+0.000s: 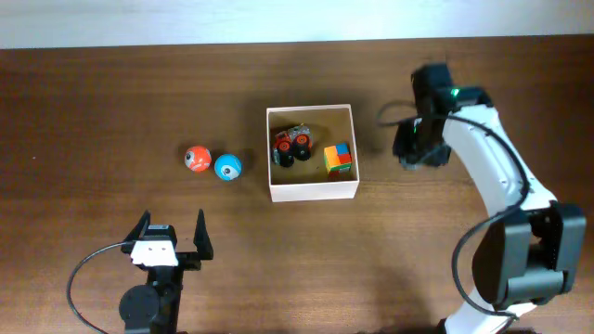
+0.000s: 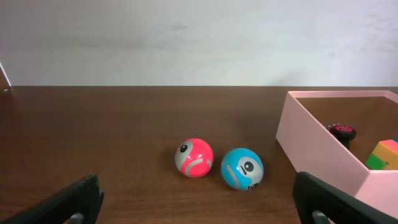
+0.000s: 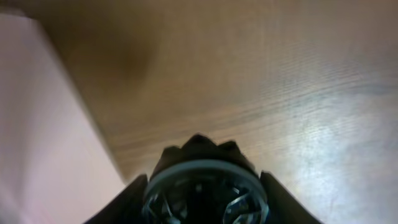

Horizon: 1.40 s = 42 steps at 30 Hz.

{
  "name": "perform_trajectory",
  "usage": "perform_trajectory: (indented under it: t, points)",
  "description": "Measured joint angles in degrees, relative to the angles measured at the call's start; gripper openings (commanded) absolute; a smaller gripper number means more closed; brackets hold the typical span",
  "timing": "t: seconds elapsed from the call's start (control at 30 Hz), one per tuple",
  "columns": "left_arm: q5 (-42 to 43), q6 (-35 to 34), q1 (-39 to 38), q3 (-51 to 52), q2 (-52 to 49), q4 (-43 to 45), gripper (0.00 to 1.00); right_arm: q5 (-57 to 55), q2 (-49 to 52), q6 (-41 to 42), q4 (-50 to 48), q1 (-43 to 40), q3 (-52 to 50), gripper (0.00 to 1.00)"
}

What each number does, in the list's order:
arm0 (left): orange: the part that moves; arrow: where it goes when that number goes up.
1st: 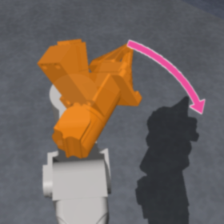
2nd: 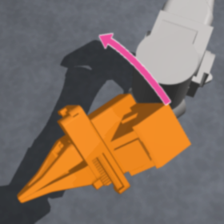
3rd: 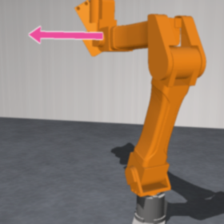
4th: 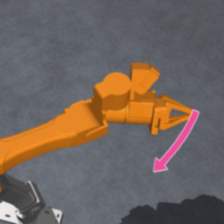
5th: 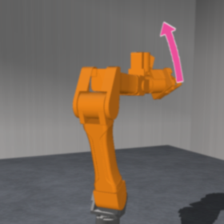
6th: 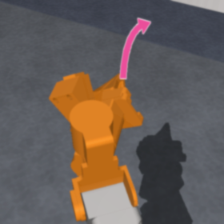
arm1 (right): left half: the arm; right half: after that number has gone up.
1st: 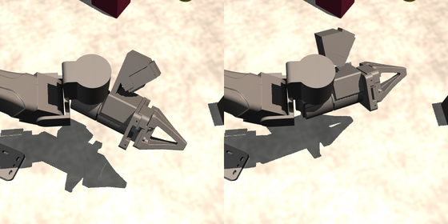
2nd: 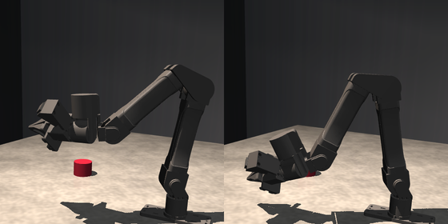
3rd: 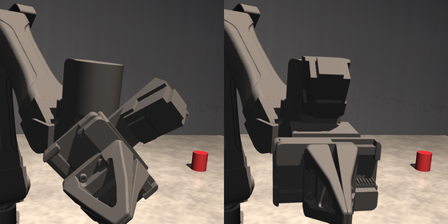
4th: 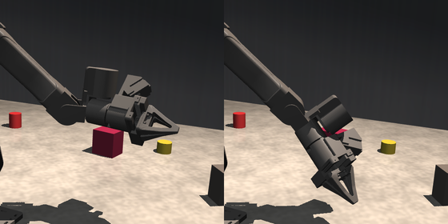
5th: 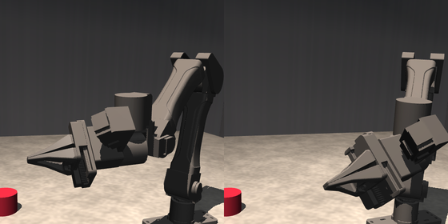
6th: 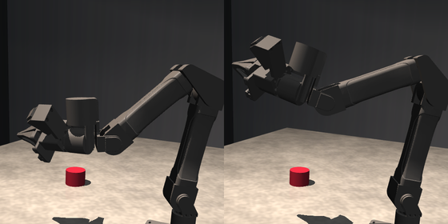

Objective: Pack container
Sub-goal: 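Carry the puck left into the box and release it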

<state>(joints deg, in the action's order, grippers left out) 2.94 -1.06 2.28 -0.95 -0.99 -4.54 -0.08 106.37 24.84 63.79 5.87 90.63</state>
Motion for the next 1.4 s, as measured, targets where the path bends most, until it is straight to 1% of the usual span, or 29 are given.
perform_trajectory:
  t: [0.1, 0.2, 0.27, 0.33, 0.5, 0.7, 0.77, 0.87, 1.2, 1.27, 1.4]
  points:
    - [0.0, 0.0, 0.0, 0.0, 0.0, 0.0, 0.99, 0.0, 0.0, 0.0, 0.7, 2.3, 6.4, 0.45]
    - [0.0, 0.0, 0.0, 0.0, 0.0, 0.0, 0.99, 0.1, 0.0, -0.1, -1.5, 6.8, 9.7, 0.46]
    - [0.0, 0.0, 0.0, 0.0, 0.0, 0.0, 0.99, 0.2, 0.0, -0.1, -4.2, 10.3, 10.0, 0.46]
    - [0.0, 0.0, 0.0, 0.0, 0.0, 0.0, 0.99, 0.5, 0.1, 0.0, -5.9, 13.8, 10.0, 0.50]
    - [0.0, 0.0, 0.0, 0.0, 0.0, 0.0, 0.99, 0.9, 2.0, -0.2, -7.0, 19.0, 10.0, 0.51]
    - [0.0, 0.0, 0.0, 0.0, 0.0, 0.0, 0.99, 1.0, 7.4, 0.0, -7.0, 20.5, 10.0, 0.52]
    - [0.0, 0.0, 0.0, 0.0, 0.0, 0.0, 0.99, 1.1, 8.7, 0.0, -7.0, 20.5, 10.0, 0.58]
    - [0.0, 0.0, 0.0, 0.0, 0.0, 0.0, 0.99, 1.1, 9.1, 0.0, -7.0, 20.5, 10.0, 0.64]
    - [0.0, 0.0, 0.0, 0.0, 0.0, 0.0, 0.99, 1.1, 9.1, 0.0, -6.6, 20.5, 10.0, 0.70]
    - [0.0, 0.0, 0.0, 0.0, 0.0, 0.0, 0.99, 1.0, 9.1, -0.1, -5.6, 20.5, 10.0, 0.72]
    - [0.0, 0.0, 0.0, 0.0, 0.0, 0.0, 0.99, -0.1, 9.1, -0.2, 0.6, 20.5, 12.7, 0.78]
